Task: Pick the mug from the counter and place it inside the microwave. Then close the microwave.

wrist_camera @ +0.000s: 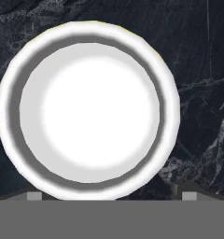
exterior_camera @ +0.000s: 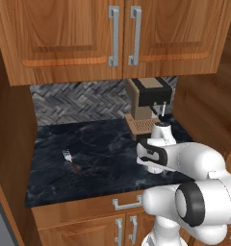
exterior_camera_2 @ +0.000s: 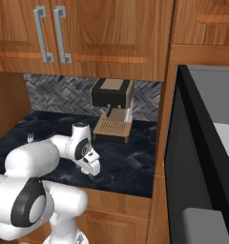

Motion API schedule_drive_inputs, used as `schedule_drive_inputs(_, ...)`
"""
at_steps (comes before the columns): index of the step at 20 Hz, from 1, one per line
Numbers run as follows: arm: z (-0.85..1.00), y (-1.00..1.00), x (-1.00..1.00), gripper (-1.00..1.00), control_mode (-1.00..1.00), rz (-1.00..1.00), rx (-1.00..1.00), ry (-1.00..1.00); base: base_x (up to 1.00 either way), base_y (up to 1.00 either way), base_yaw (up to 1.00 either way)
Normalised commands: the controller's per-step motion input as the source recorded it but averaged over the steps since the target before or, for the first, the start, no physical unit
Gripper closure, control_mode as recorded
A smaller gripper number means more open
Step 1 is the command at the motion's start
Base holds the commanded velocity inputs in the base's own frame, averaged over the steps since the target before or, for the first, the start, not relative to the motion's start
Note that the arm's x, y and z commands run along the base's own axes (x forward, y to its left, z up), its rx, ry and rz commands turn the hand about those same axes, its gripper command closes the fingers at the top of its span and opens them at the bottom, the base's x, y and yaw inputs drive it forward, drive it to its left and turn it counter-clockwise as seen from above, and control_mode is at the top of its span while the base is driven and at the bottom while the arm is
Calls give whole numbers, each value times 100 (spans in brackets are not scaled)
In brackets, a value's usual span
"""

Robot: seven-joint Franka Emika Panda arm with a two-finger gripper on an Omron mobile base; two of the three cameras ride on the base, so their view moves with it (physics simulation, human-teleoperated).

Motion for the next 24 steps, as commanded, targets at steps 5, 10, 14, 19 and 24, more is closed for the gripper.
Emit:
schedule_drive_inputs(5,0,0,0,100,-100,0,0,0,0,0,0)
schedule_drive_inputs(10,0,0,0,100,-100,0,0,0,0,0,0)
schedule_drive_inputs(14,0,0,-4,100,-100,0,0,-1,0,0,0)
schedule_drive_inputs(19,20,0,-50,100,-100,0,0,-5,0,0,0)
schedule_drive_inputs(24,69,-1,-100,100,-100,1,0,-15,0,0,0)
